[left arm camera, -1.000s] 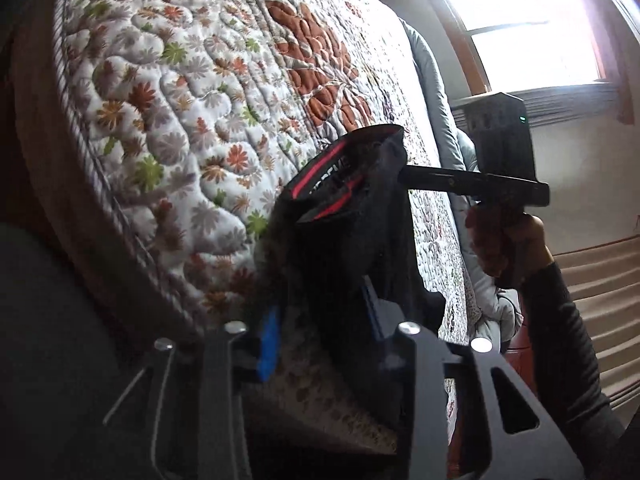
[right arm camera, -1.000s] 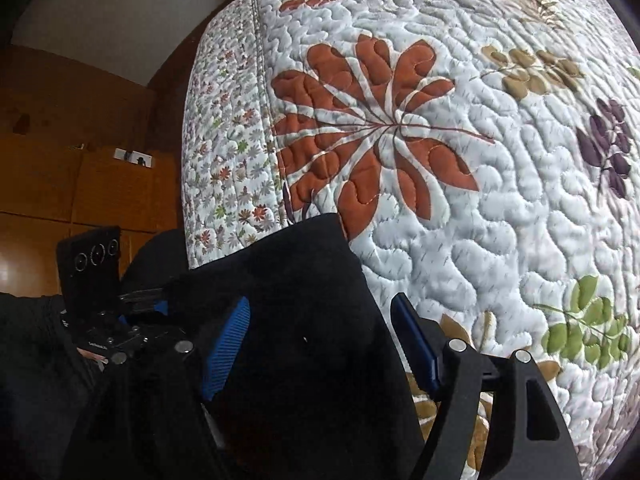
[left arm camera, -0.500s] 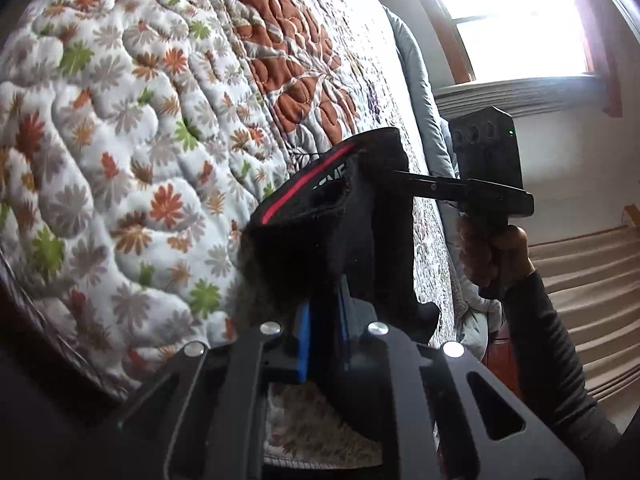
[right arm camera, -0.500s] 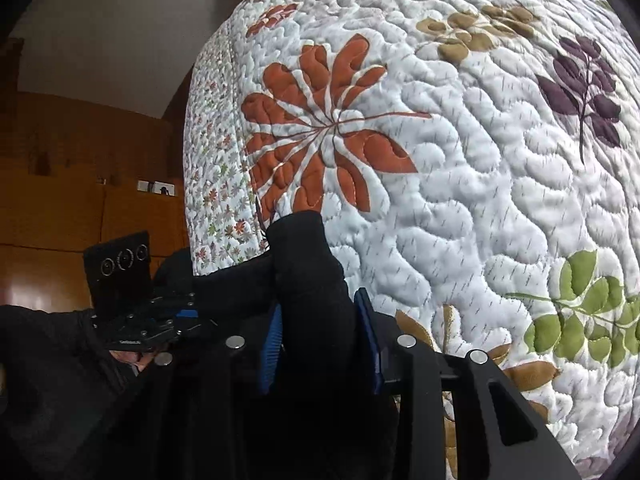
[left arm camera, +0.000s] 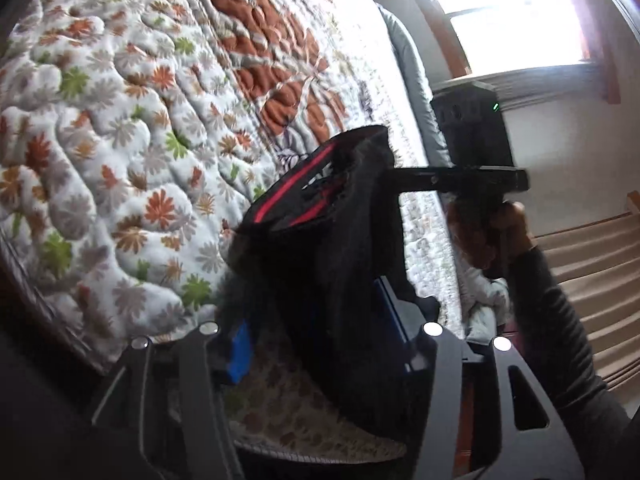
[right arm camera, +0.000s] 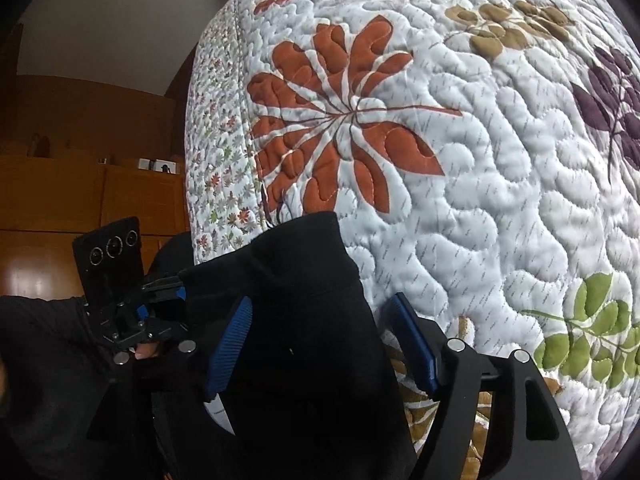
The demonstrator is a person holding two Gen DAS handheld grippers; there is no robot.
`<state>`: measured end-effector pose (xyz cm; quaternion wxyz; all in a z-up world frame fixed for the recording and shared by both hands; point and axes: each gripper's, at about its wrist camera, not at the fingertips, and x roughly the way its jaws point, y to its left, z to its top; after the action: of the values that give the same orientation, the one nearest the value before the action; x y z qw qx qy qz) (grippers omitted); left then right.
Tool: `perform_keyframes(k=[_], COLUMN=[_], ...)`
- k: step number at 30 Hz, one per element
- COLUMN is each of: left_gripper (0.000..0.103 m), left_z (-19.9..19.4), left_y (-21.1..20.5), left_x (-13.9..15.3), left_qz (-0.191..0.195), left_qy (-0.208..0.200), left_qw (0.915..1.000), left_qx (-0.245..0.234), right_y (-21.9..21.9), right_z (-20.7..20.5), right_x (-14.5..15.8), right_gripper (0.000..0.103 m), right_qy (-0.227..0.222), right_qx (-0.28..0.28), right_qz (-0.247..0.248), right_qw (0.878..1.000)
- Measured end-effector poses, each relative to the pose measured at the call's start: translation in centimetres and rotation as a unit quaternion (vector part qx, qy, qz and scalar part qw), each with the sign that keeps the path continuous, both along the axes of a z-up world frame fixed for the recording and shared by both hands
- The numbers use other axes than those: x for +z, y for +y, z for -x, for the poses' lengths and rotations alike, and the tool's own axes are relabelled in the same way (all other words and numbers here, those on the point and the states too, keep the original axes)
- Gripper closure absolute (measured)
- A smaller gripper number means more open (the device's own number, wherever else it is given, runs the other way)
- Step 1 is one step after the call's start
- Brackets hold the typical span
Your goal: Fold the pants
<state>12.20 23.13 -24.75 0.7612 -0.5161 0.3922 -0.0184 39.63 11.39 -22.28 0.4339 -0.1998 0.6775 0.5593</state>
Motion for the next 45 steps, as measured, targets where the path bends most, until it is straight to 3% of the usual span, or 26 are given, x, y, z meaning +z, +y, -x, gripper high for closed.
perform_keyframes(k=[4, 5, 6, 9, 10, 11, 14, 18, 24, 30, 34, 45], left_gripper=[0.052, 0.051, 0.051, 0.045, 0.050, 0.074, 0.083, 0.084, 0.084, 0.084, 0.084, 0.084], left_z=[0.5, 0.6, 0.7, 0.4, 0.2, -0.1, 0.0, 0.6, -0.5, -0.5, -0.1, -0.3], left_y=[0.7, 0.7, 0.7, 0.2, -0.1, -0.4, -0.5, -1.1, -3.9, -8.1, -11.4, -23.5], left_x=[-0.9, -1.0, -1.0, -0.4, -0.2, 0.0, 0.9, 4.1, 9.5, 15.1, 17.3, 22.2], left_qz=[0.027, 0.030, 0.027, 0.013, 0.003, -0.008, -0.011, -0.033, -0.069, -0.114, -0.129, -0.172], left_qy=[0.011, 0.012, 0.013, 0.010, 0.008, 0.009, -0.003, -0.032, -0.071, -0.124, -0.151, -0.207], left_qw=[0.9992, 0.9989, 0.9988, 0.9988, 0.9990, 0.9991, 0.9994, 0.9988, 0.9948, 0.9834, 0.9750, 0.9426], left_qx=[0.029, 0.034, 0.038, 0.045, 0.045, 0.041, 0.032, 0.017, -0.021, -0.068, -0.100, -0.198], right_y=[1.4, 1.4, 1.3, 1.0, 1.0, 0.9, 0.9, -0.1, -2.7, -7.7, -11.6, -23.8], right_z=[0.6, 0.4, 0.3, 0.2, 0.3, 0.4, 1.1, 2.0, 3.5, 5.5, 7.0, 10.6], right_x=[-0.8, -0.7, -0.4, 0.3, 0.4, 0.5, 1.3, 4.6, 10.8, 17.7, 21.3, 25.8], right_gripper=[0.030, 0.049, 0.059, 0.060, 0.060, 0.060, 0.065, 0.069, 0.073, 0.075, 0.076, 0.079], right_qy=[-0.009, 0.000, 0.001, -0.008, -0.012, -0.018, -0.034, -0.052, -0.128, -0.198, -0.236, -0.289], right_qx=[0.015, 0.011, 0.008, 0.003, 0.002, 0.000, 0.000, 0.000, 0.001, -0.021, -0.041, -0.126], right_qz=[0.017, 0.014, 0.012, 0.010, 0.010, 0.011, 0.005, -0.015, -0.012, -0.015, -0.009, -0.003], right_qw=[1.000, 1.000, 1.000, 1.000, 1.000, 1.000, 0.999, 0.999, 0.992, 0.980, 0.971, 0.949])
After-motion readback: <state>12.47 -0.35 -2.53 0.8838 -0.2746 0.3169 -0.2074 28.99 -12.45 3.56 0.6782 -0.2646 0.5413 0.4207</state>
